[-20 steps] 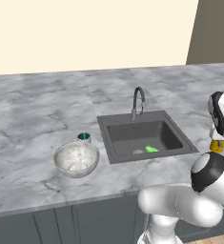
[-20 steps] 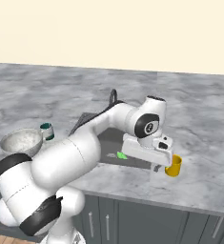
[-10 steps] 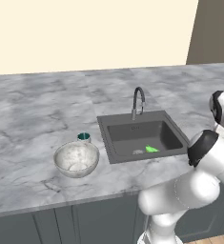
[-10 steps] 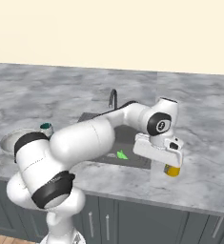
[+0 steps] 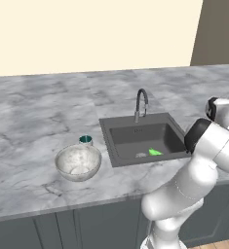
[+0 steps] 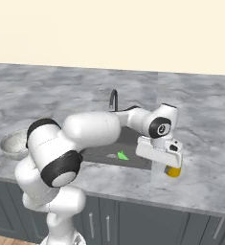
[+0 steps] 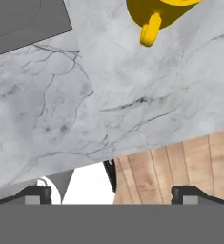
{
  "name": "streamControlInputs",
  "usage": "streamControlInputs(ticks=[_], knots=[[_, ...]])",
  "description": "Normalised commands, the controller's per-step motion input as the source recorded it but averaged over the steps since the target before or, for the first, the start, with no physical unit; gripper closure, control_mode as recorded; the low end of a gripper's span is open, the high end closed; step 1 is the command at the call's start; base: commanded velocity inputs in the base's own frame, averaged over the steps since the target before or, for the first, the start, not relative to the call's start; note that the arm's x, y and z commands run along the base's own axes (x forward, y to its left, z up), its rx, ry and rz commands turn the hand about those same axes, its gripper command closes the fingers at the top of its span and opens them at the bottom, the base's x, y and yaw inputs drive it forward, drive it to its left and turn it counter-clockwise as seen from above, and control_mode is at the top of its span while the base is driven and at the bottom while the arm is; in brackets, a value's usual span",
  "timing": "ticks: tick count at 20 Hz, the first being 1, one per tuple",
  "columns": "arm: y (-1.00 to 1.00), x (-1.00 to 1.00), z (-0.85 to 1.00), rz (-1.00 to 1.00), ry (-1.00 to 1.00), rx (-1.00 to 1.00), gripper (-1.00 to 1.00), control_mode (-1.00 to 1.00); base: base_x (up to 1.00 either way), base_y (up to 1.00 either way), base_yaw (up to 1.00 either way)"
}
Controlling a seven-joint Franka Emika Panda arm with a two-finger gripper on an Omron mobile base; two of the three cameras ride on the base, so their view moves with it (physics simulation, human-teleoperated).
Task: Clear the mugs and bowl far away from the sink.
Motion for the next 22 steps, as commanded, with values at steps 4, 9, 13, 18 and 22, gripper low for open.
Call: streamControlInputs(ticks=[4,9,13,18,22], knots=[[-0.25,0.26,-0.33,0.05,0.01,0.02,-1.00,-1.00,0.00,0.00,0.00],[-0.25,0.26,-0.27,0.06,0.00,0.00,-1.00,-1.00,0.00,0.00,0.00],[-0.03,0.33,-0.30,0.10,-0.03,0.02,-1.00,-1.00,0.00,0.00,0.00],[-0.15,0.34,-0.07,0.07,-0.06,0.02,-1.00,-1.00,0.00,0.00,0.00],[-0.19,0.19,-0.05,-0.01,-0.02,0.01,-1.00,-1.00,0.00,0.00,0.00]])
